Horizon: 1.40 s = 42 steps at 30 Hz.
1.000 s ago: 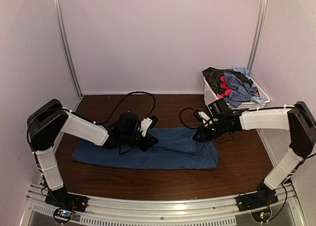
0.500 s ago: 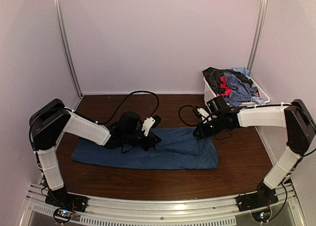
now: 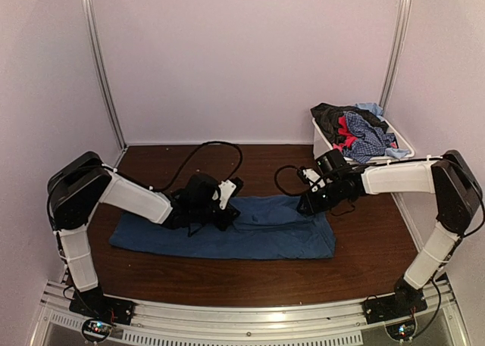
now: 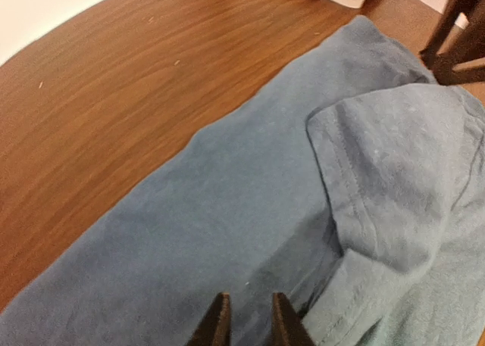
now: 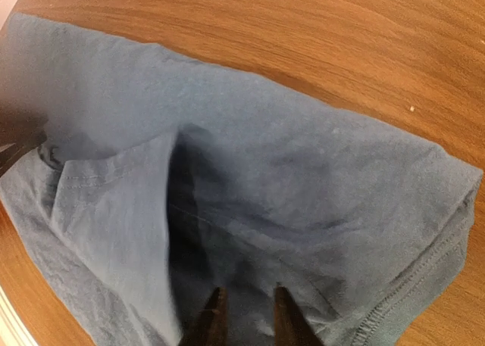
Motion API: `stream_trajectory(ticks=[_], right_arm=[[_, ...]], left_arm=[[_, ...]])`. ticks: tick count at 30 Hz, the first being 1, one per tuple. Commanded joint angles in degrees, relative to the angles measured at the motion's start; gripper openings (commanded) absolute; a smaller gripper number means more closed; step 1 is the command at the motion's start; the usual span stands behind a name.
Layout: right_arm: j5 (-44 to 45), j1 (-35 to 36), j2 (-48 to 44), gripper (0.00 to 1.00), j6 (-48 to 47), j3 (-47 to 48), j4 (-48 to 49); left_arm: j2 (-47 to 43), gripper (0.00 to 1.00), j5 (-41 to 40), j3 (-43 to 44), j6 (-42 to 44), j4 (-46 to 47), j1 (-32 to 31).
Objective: Fold and stack the mixed laundry pile
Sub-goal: Fold the 1/3-folded T-shirt at the center of the board.
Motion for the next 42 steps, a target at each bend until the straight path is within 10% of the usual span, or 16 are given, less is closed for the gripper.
stream_trajectory(ticks=[1, 6, 20, 35, 42], right_arm=[[4.7, -0.4, -1.5, 0.5, 0.2, 2.8, -4.0], [3.3, 0.5, -8.2, 0.61, 1.8, 2.7, -6.6], [-8.5, 4.3, 2.0, 0.42, 5.1, 2.1, 0.8], [-2.6, 4.5, 1.4, 0.38, 6.5, -7.4, -1.6], [4.5, 6.4, -2.5, 0.43, 7.8, 0.1, -6.5]], left_arm=[[-1.4, 0.27, -8.2, 2.2, 0.1, -5.5, 0.1], [-6.8, 0.43, -5.1, 1.1, 0.6, -7.3, 0.1], [-2.8, 0.41, 11.5, 4.3, -2.5, -5.0, 0.2], [-5.5, 0.4, 11.8, -3.2, -0.9, -12.5, 0.5], [-13.5, 0.43, 11.0, -1.8, -6.4, -15.9, 10.8]])
